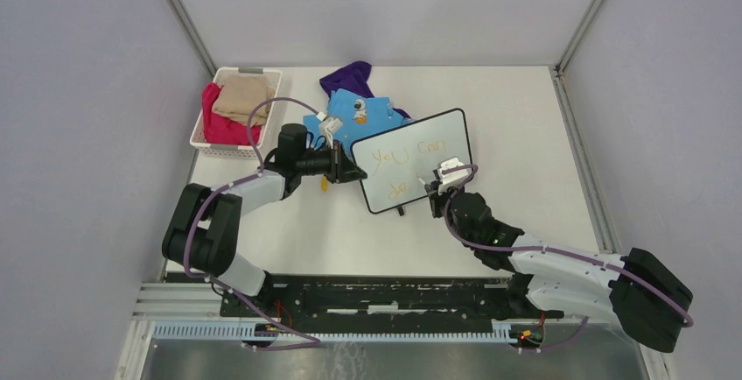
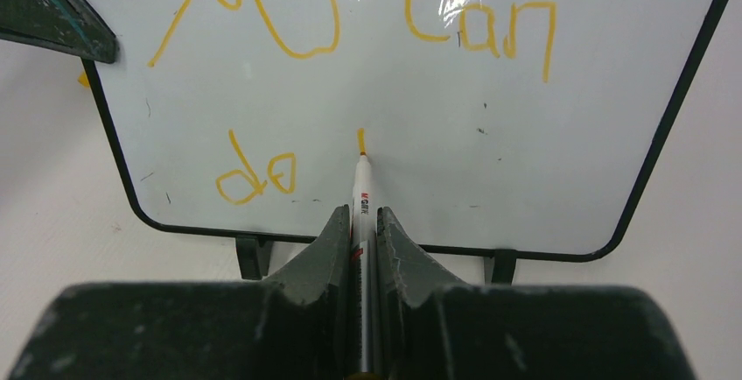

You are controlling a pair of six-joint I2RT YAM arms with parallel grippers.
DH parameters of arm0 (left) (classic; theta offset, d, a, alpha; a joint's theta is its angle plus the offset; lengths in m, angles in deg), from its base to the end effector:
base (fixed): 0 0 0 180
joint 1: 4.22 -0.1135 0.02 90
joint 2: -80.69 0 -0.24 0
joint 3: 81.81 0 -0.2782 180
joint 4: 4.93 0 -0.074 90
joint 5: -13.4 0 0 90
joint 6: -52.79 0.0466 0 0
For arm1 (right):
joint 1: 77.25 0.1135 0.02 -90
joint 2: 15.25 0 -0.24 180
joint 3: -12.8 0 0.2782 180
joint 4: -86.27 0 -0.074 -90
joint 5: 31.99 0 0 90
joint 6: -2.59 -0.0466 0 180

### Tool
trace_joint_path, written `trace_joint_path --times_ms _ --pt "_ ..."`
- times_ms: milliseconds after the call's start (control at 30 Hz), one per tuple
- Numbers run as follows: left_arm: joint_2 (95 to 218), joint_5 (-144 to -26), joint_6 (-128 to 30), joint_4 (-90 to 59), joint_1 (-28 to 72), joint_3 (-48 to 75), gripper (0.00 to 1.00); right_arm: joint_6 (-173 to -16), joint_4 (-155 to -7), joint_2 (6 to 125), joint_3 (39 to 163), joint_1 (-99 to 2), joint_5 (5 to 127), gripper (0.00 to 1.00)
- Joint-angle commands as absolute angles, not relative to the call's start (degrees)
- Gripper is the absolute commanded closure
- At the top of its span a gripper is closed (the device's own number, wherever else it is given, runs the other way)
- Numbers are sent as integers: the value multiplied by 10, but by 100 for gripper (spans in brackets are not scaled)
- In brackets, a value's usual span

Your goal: Write a sentence on the whiteboard

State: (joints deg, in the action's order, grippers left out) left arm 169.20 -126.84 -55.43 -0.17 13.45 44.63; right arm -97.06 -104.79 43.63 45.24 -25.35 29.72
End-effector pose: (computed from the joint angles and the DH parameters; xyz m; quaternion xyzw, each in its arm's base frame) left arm 0.3050 -0.1348 0.1418 0.2079 0.7859 -0.4892 0.3161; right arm 0.1753 0.1878 0.1646 -0.1398 0.7728 0.1337 0.6044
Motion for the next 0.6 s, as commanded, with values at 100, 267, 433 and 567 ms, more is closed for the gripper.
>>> trace_joint_path --times_ms 100,267,433,567 --pt "1708 -1240 -522 -52 138 445 98 -993 -1058 417 419 -255 299 100" --pt "1708 -1239 -521 -53 138 446 98 -997 -1057 413 410 -255 299 100" --pt "1708 -1238 -521 -53 138 445 98 -997 -1054 404 404 -255 298 100" --pt "1708 -1239 -521 -53 138 445 98 -996 -1049 398 400 -255 289 100"
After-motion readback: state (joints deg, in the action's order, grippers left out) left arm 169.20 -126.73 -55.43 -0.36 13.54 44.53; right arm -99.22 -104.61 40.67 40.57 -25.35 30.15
